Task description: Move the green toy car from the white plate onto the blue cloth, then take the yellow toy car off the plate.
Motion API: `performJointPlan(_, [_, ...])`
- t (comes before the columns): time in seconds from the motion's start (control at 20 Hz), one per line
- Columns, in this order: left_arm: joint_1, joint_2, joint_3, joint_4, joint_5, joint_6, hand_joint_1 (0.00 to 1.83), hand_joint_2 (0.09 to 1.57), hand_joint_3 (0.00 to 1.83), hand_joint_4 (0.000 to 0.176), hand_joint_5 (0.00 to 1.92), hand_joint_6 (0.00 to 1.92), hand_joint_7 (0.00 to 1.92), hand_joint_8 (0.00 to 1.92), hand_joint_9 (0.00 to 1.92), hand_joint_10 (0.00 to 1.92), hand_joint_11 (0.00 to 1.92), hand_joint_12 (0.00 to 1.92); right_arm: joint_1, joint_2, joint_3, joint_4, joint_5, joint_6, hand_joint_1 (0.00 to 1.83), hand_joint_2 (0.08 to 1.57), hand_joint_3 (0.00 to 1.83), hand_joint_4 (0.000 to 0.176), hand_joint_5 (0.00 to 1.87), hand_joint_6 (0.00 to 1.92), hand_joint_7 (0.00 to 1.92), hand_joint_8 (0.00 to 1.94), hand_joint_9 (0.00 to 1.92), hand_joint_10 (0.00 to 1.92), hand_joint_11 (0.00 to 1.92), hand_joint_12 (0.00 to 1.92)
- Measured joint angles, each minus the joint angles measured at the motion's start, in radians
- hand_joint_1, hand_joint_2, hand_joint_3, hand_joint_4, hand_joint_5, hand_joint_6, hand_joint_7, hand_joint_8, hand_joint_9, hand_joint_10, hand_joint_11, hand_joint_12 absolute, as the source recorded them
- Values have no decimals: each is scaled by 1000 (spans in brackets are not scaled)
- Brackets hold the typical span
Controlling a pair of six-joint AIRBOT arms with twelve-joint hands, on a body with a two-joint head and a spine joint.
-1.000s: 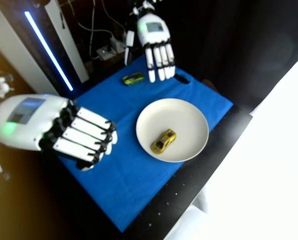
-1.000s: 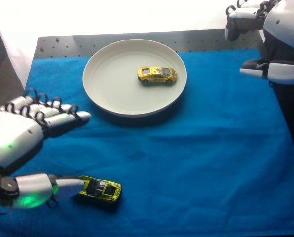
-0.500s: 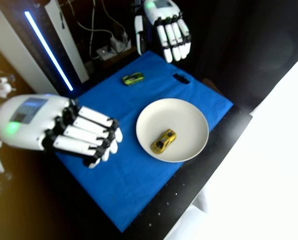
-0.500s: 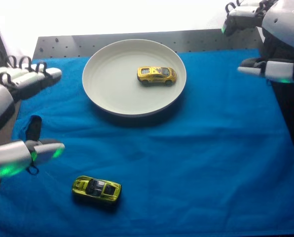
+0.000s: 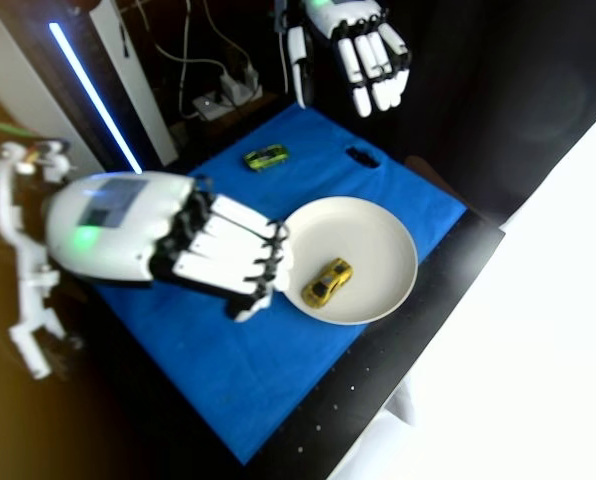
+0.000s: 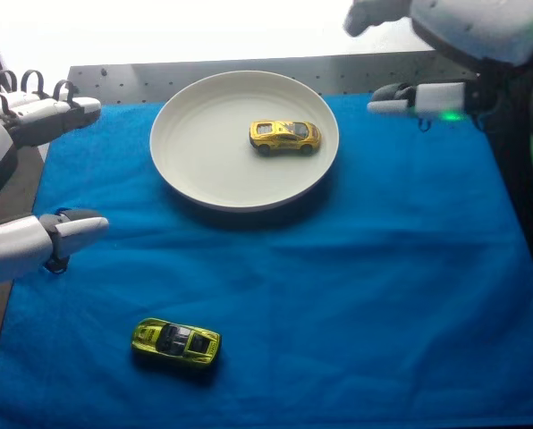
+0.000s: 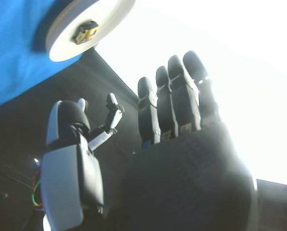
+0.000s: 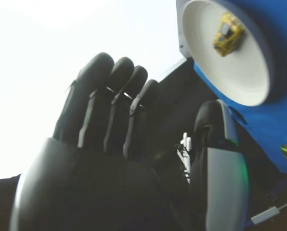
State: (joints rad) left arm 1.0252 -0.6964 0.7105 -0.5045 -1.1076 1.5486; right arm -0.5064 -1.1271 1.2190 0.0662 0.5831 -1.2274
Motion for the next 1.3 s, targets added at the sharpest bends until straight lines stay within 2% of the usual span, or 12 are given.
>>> performJointPlan(0.05, [-4,0,2,2,5,0,586,1084,2,45,461,9,407,0,394,8,0,1207,6,-15,10,0,-5,0,913,954,2,0,656,243,674,355,467,1031,293,1664])
performJointPlan(0.15, [-5,-6,6,-5,11,0,606,1071,0,53,466,8,403,1,378,0,0,1158,26,-54,45,-4,-32,0,903,928,0,0,663,238,640,335,446,977,280,1647])
performJointPlan(0.3, [-7,-8,6,-3,19,0,582,1075,1,39,469,6,385,0,366,1,0,1115,42,-106,93,-2,-80,0,904,923,0,0,682,96,666,189,463,839,226,1642])
performJointPlan(0.35, [-8,-8,6,0,19,0,585,1069,0,49,470,5,376,0,360,1,0,1085,46,-124,106,-1,-92,0,917,925,0,0,698,61,697,138,504,801,263,1620])
performJointPlan(0.4, [-8,-8,6,1,21,0,577,1067,0,46,480,8,383,3,368,4,0,1116,48,-146,124,-2,-114,1,922,931,1,0,697,34,764,162,509,982,293,1722])
performJointPlan(0.45, [-8,-8,6,1,23,0,577,1067,0,47,489,10,387,4,370,5,0,1125,49,-159,135,-3,-127,0,945,934,1,0,714,17,757,371,508,1188,336,1823])
performJointPlan(0.5, [-8,-8,6,1,24,0,577,1070,0,61,489,8,383,2,363,2,0,1105,55,-172,147,-2,-147,1,944,930,0,0,738,14,741,889,630,1476,536,1901])
performJointPlan(0.6, [-9,-8,6,3,26,0,595,1075,2,68,496,9,385,2,358,0,0,1094,64,-205,181,-3,-172,0,949,916,0,0,764,16,729,1331,730,1698,737,1920])
performJointPlan(0.95, [-14,-13,6,10,30,0,584,1074,0,100,492,2,381,1,364,3,0,1142,67,-285,278,18,-274,0,835,939,0,0,763,2,481,928,372,1337,255,1856])
performJointPlan(1.15, [-21,-14,6,15,32,0,600,1071,0,79,492,1,381,0,362,1,0,1145,67,-316,327,25,-315,0,797,957,1,0,712,0,523,706,321,1238,174,1875])
performJointPlan(1.2, [-22,-19,6,14,35,0,584,1059,0,89,493,1,377,0,350,0,0,1119,67,-326,341,26,-330,0,803,983,3,0,686,1,567,379,379,816,99,1635])
performJointPlan(1.3, [-23,-23,6,18,37,0,601,1058,0,88,497,2,367,0,332,0,0,1103,67,-337,356,27,-350,0,795,996,0,0,636,7,613,58,505,289,101,1320])
